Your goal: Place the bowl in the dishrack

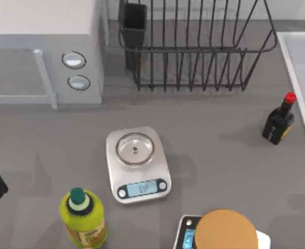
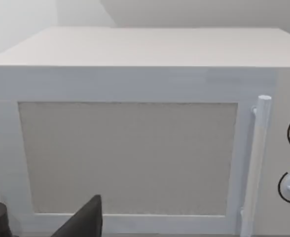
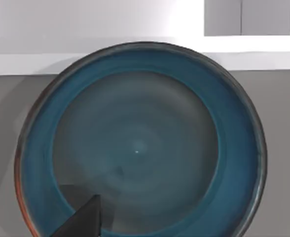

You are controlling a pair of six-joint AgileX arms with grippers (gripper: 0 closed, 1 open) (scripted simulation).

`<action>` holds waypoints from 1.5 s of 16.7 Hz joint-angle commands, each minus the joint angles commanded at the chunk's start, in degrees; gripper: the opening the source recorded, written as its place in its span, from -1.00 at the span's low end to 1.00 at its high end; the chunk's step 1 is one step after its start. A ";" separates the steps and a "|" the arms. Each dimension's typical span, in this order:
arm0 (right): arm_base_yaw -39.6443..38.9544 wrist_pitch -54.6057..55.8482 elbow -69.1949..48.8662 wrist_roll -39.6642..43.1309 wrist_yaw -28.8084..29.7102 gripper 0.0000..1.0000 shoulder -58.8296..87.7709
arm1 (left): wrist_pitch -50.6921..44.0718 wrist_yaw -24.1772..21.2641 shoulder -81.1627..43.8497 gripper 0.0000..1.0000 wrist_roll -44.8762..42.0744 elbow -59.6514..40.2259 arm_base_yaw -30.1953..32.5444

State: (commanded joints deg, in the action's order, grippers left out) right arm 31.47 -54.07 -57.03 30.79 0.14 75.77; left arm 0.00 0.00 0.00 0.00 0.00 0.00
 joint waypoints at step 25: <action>8.76 8.27 -2.28 8.65 -0.10 1.00 27.70 | 0.00 0.00 0.00 1.00 0.00 0.00 0.00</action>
State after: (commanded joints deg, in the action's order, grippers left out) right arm 40.23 -45.80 -59.31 39.44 0.04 103.47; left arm 0.00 0.00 0.00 0.00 0.00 0.00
